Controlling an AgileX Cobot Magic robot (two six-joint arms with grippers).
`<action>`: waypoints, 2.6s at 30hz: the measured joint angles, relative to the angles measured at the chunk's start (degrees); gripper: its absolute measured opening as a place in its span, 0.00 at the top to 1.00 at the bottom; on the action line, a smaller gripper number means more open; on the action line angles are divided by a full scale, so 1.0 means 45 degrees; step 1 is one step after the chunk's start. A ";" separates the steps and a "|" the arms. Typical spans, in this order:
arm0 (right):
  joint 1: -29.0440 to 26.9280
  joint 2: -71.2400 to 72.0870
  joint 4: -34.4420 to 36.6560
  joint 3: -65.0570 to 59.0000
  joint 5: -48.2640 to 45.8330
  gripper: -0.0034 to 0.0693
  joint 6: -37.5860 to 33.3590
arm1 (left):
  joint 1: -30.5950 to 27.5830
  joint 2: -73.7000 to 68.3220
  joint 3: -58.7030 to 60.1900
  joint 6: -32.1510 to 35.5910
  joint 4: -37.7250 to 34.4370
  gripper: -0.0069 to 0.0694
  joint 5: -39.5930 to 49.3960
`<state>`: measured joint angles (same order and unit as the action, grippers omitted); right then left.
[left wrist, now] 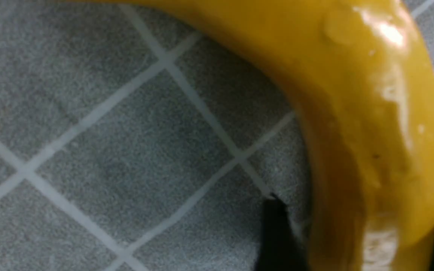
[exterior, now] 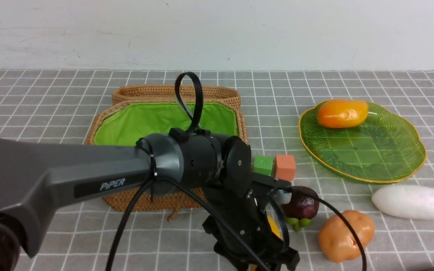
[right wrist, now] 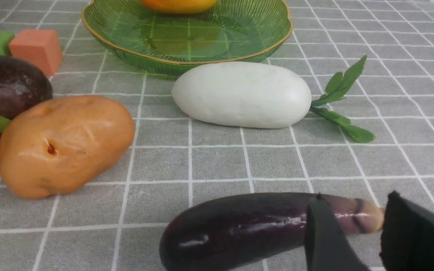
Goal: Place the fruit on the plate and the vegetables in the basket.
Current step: Use the left arm to grab a banana and put it into the right plate, then grab an eggplant with your right arm and place it in the basket on the left.
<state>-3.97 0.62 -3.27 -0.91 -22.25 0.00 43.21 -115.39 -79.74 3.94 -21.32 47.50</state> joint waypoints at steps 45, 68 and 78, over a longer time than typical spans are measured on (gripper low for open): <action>0.0000 0.0000 0.0000 0.0000 0.0000 0.62 0.0000 | 0.0956 -0.5652 -0.8453 1.8756 -0.6750 0.51 -1.0774; 0.0000 0.0000 0.0000 0.0000 0.0000 0.62 0.0000 | 0.0892 -0.4932 -0.8437 1.8321 -0.7382 0.25 -0.8467; 0.0000 0.0000 0.0000 0.0000 0.0000 0.62 0.0000 | -0.0029 -0.1270 -0.8476 1.3008 -0.4449 0.93 -0.0039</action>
<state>-3.97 0.62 -3.27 -0.91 -22.25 0.00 43.08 -121.11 -117.89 62.48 -41.34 47.32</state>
